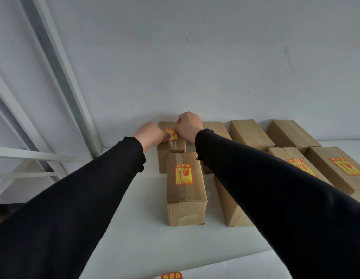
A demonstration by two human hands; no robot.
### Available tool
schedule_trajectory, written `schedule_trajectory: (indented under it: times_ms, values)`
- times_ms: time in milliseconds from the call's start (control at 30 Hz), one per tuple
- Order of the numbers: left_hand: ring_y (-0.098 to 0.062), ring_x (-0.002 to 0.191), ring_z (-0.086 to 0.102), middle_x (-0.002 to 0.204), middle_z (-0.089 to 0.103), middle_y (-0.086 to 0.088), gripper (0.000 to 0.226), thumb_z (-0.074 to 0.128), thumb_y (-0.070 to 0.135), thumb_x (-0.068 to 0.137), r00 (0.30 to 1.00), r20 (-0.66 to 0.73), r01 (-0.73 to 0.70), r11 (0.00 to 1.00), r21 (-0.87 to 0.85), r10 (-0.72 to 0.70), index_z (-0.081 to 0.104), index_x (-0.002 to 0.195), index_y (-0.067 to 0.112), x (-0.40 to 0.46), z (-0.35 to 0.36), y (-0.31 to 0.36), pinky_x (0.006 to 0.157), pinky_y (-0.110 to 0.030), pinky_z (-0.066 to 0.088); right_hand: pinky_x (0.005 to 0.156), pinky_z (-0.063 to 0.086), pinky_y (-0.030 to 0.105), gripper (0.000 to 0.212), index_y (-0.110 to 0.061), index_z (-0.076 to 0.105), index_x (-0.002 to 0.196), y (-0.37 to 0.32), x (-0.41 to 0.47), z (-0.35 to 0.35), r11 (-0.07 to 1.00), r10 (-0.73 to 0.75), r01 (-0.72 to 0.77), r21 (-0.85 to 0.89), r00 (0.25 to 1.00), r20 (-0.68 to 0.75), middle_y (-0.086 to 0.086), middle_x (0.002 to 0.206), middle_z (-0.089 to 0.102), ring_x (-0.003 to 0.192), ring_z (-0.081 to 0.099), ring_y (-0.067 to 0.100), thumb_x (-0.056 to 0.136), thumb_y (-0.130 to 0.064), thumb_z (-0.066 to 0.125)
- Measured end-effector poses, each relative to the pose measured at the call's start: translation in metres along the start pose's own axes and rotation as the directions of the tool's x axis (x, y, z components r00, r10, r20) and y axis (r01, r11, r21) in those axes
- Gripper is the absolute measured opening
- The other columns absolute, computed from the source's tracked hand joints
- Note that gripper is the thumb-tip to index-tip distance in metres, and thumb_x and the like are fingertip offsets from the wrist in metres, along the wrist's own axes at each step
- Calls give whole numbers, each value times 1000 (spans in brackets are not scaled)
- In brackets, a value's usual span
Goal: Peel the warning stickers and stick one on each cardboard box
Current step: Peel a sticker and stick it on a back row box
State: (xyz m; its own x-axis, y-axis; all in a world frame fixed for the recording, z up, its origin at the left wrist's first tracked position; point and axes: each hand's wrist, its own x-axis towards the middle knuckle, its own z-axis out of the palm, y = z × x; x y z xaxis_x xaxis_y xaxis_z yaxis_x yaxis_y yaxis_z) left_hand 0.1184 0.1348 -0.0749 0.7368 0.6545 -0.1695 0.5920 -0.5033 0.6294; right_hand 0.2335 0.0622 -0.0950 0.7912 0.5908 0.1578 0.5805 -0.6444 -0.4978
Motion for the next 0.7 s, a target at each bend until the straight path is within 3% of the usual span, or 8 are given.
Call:
schedule_trajectory:
  times_ms: [167, 267, 433, 533, 700]
  values:
    - [-25, 83, 57, 87, 62, -9, 15, 68, 21, 91, 998, 11, -65, 995, -71, 66, 66, 88, 6, -2, 0, -7, 67, -28, 41, 70, 45, 27, 21, -6, 60, 114, -1, 0, -6, 1000, 11, -11, 22, 1000, 4, 9, 104, 62, 88, 57, 21, 94, -7, 53]
    - [-22, 76, 53, 83, 57, -7, 19, 69, 22, 91, 995, -4, -101, 992, -69, 101, 57, 82, 10, -1, 1, -12, 63, -29, 40, 69, 43, 27, 24, -7, 59, 117, -2, -2, -5, 999, 20, -20, 31, 1000, -22, 10, 107, 64, 87, 55, 21, 95, -6, 51]
    - [-19, 77, 54, 92, 57, -4, 26, 68, 24, 92, 984, -60, -173, 984, -52, 170, 52, 109, 12, -3, 2, -16, 58, -29, 40, 78, 51, 29, 21, -7, 61, 114, -3, -8, -9, 998, 1, -1, 65, 1000, -7, 10, 108, 65, 98, 62, 24, 95, -4, 52]
    - [-13, 70, 54, 88, 56, -1, 33, 66, 23, 94, 976, -61, -209, 978, -7, 208, 50, 123, 19, -4, 1, -17, 55, -27, 39, 73, 49, 27, 15, -11, 59, 108, -1, -16, -18, 995, -52, 48, 89, 997, 50, 4, 99, 61, 90, 58, 19, 94, -8, 58]
    - [-20, 90, 57, 124, 62, -8, 39, 62, 22, 96, 968, -34, -245, 965, 93, 249, 57, 134, 18, -6, -1, -14, 73, -30, 46, 57, 37, 20, 20, -13, 53, 106, 4, -32, -26, 993, -117, 113, 31, 983, 141, 3, 96, 57, 75, 49, 12, 91, -13, 66]
